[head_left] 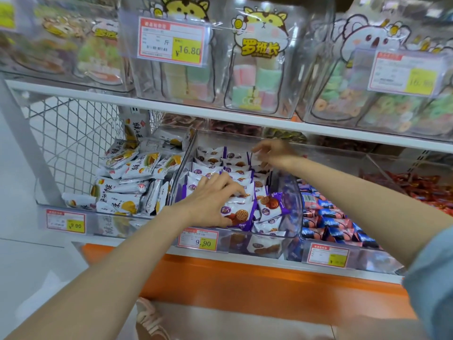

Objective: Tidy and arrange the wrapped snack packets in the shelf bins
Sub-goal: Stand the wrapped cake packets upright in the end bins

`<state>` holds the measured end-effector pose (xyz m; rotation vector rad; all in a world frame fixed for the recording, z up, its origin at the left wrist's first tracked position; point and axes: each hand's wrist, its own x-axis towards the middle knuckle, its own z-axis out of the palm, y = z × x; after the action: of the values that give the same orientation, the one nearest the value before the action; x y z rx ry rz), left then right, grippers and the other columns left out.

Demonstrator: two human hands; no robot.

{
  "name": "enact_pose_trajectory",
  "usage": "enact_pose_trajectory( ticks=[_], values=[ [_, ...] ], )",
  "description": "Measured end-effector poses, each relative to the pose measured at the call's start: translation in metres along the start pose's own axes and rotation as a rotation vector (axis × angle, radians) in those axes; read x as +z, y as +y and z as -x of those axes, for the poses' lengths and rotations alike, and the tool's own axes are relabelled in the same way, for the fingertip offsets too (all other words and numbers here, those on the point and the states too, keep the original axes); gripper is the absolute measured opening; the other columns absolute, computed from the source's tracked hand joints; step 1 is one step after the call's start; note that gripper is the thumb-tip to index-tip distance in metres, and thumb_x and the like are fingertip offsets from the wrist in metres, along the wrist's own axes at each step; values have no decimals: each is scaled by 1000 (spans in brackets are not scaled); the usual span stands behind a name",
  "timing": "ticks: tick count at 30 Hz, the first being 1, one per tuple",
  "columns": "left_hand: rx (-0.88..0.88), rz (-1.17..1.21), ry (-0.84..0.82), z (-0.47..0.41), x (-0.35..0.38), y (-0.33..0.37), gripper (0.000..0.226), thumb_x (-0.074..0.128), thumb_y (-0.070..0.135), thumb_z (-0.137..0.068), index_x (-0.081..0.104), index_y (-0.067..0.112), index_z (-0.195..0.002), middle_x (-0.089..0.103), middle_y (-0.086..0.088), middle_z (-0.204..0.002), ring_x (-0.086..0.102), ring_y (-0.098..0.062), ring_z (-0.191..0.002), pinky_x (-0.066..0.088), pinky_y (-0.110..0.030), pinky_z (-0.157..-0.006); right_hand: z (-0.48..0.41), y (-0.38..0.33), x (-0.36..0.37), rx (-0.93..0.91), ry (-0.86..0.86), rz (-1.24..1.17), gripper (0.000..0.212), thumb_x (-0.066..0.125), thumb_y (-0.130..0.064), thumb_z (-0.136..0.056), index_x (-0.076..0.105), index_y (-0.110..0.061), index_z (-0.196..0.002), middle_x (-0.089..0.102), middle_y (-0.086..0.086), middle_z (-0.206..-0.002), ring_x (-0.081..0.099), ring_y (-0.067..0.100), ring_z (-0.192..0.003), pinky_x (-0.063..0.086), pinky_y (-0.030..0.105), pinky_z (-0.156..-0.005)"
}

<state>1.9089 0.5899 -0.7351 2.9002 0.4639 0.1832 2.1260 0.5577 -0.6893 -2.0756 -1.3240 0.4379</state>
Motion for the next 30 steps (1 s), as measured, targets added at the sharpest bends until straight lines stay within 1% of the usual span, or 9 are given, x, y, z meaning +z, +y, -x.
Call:
enact_pose_trajectory(
  ticks=[3,5,10,14,16,19,23,27,30],
  values=[
    [31,-12,-19,0,2,0,59,66,39,-81,38,33,-132,31,8,-119,26,-11,-113,18,-27,-93,-26,6,21,38,25,44,28,60,-16,-91,61,-14,-119,59,7,-111,58,16,-85,53,26,-76],
    [20,11,-35,0,3,-1,57,66,39,-81,39,33,-132,33,8,-123,26,-11,-115,18,-27,-94,-39,8,32,48,19,76,30,61,-21,-91,61,-14,-120,59,4,-118,55,16,-94,47,24,-82],
    [8,75,-68,-2,0,-7,56,68,41,-81,42,34,-130,37,10,-125,28,-10,-116,19,-28,-100,-52,18,39,77,-12,105,10,69,-14,-84,64,-8,-91,64,9,-104,54,13,-78,38,14,-54],
    [8,94,-97,-4,-3,-8,55,69,40,-80,42,34,-128,37,10,-125,29,-10,-117,22,-31,-102,-49,28,26,229,-66,-163,18,66,-6,-86,55,-11,-73,64,14,-89,64,18,-63,56,28,-50],
    [5,93,-102,-5,-2,-8,55,70,40,-80,42,33,-127,37,9,-123,30,-11,-115,22,-31,-99,-48,25,25,241,-79,-182,18,65,-7,-86,54,-11,-73,63,11,-80,63,16,-56,52,23,-42],
    [10,80,-90,-7,0,-8,54,70,39,-79,42,32,-125,37,9,-121,30,-11,-112,21,-30,-96,-47,15,30,204,-126,-101,9,66,-17,-88,59,-11,-84,59,2,-81,58,12,-65,45,15,-39],
    [42,32,-16,-9,7,-9,52,70,38,-78,42,31,-122,35,10,-115,27,-7,-104,18,-26,-89,-47,12,29,153,-120,-28,18,69,-24,-85,59,-13,-95,56,-2,-85,56,11,-72,45,14,-43],
    [51,25,0,-10,8,-11,52,70,38,-77,42,31,-121,31,12,-108,28,-8,-104,20,-29,-92,-42,9,26,-51,9,223,13,73,-18,-81,62,-13,-86,59,-2,-82,60,21,-84,44,23,-59],
    [43,43,-13,-11,7,-11,52,70,38,-76,43,32,-120,34,10,-113,30,-10,-108,21,-29,-93,-36,9,30,-24,-130,318,17,74,-21,-80,70,-8,-91,64,1,-87,57,9,-68,44,12,-51]
  ],
)
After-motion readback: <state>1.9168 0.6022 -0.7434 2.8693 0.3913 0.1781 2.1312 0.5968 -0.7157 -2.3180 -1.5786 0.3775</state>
